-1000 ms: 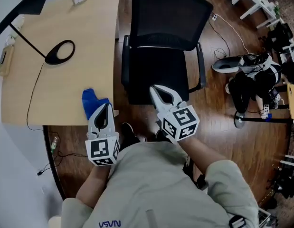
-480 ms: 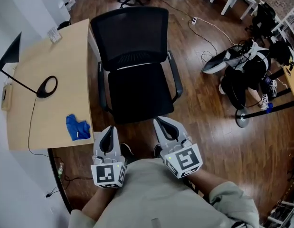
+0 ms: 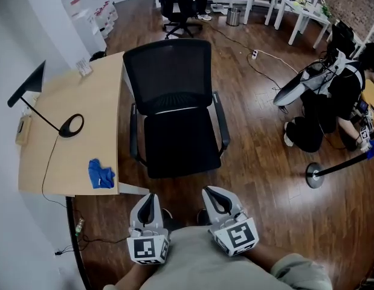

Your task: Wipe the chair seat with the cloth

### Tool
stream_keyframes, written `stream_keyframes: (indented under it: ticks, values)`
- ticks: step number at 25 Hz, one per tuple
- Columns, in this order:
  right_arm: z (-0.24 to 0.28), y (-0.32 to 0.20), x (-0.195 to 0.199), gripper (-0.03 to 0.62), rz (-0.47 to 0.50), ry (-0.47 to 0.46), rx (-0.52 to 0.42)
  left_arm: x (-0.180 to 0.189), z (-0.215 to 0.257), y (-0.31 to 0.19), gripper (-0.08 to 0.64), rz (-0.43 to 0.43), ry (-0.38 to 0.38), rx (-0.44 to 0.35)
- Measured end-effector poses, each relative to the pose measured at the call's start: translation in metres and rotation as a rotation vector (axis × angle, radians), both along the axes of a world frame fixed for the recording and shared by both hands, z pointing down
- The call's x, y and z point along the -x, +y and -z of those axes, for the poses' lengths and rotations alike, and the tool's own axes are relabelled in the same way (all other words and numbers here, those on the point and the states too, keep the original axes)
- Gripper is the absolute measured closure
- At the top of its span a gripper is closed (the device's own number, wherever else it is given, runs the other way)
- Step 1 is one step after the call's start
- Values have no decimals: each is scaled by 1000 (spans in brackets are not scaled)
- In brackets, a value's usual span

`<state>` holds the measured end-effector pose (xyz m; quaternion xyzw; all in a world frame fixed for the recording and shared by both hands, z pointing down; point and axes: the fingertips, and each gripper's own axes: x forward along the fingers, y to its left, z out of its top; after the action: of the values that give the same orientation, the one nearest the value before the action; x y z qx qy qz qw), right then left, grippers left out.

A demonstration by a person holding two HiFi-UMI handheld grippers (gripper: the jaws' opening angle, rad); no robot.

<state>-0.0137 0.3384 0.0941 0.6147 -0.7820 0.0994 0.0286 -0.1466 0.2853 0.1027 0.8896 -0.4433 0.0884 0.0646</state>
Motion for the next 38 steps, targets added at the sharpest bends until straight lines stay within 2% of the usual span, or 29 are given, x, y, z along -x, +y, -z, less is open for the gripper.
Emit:
stream_keyframes:
  ticks: [4,7,12,17,23,30,38]
  values:
    - [-5,10,2,592,-16,-2,29,2,-10,15,557,-16,-26,36]
    - [-7,12,3,592,-25,12,39,-1,-13,17,557,-39,-35,32]
    - [1,5,15,592,-53,14,45,10,-10,6,557,-66,-37,23]
    - [0,-6,30,592,-63,18,56,24,-9,-2,557,-101,-41,66]
    - [-2,-21,45,592,-65,23,62,31,-12,-14,557,-144,-48,62]
    - [-6,-33,67,592,-38,32,80,41,-21,-23,557,-157,-54,68]
    - [-19,-34,64,592,-43,41,73,40,-29,-24,557,-146,-50,75]
